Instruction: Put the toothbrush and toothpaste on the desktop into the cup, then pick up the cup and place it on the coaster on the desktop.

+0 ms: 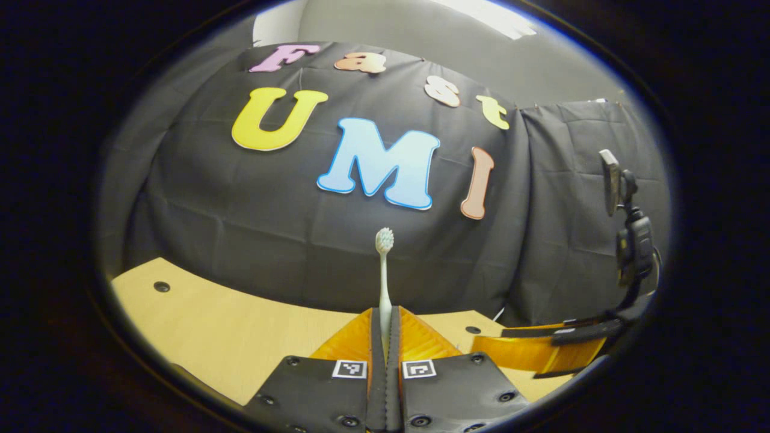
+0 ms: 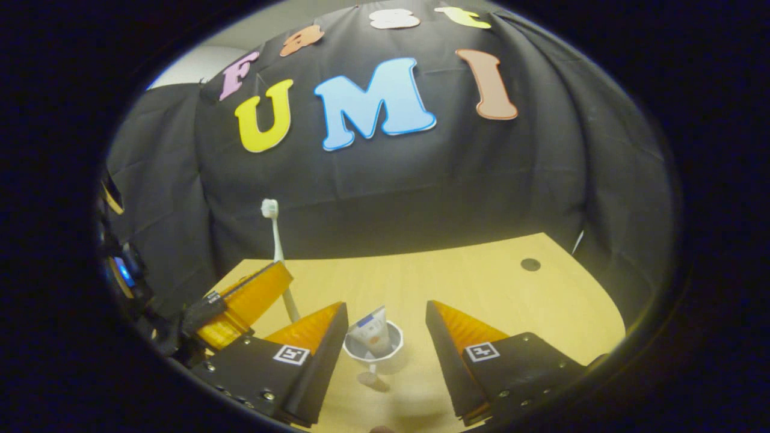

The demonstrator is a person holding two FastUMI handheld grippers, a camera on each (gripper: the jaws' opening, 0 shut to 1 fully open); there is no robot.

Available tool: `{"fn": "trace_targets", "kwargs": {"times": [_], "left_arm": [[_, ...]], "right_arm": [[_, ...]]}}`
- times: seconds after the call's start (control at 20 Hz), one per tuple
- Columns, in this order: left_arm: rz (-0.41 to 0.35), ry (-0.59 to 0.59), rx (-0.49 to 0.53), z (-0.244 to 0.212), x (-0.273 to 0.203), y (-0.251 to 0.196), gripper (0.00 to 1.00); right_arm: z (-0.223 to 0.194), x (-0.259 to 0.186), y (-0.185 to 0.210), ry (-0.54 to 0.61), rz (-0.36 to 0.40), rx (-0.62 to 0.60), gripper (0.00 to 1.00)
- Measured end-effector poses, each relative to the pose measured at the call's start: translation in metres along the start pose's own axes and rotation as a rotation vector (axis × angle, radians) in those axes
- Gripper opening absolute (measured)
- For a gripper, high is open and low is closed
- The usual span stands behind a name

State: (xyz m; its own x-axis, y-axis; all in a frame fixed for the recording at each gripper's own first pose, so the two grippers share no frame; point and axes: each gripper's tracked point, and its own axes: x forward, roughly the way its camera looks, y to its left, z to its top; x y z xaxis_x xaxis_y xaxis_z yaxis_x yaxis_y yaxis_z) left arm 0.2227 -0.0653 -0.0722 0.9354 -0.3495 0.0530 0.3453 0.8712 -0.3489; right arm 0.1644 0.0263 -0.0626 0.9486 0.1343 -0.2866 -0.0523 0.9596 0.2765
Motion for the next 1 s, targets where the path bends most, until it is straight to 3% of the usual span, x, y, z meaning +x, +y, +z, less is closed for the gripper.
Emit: {"fn": "trace_targets", "kwargs": {"times": [0.45,1.0], "left_arm": [[-0.048,-0.035,-0.067,-0.02,0.036,-0.012,0.07],[-0.059,0.094,0.043,-0.088,0.04,-0.026,0.07]], "right_arm": [[-0.047,-0.077,-0.038,0.106,-0.103,-0.028,0.79],[-0.066,-0.078,-0.018,0.155,-0.046,-0.013,0.79]]}}
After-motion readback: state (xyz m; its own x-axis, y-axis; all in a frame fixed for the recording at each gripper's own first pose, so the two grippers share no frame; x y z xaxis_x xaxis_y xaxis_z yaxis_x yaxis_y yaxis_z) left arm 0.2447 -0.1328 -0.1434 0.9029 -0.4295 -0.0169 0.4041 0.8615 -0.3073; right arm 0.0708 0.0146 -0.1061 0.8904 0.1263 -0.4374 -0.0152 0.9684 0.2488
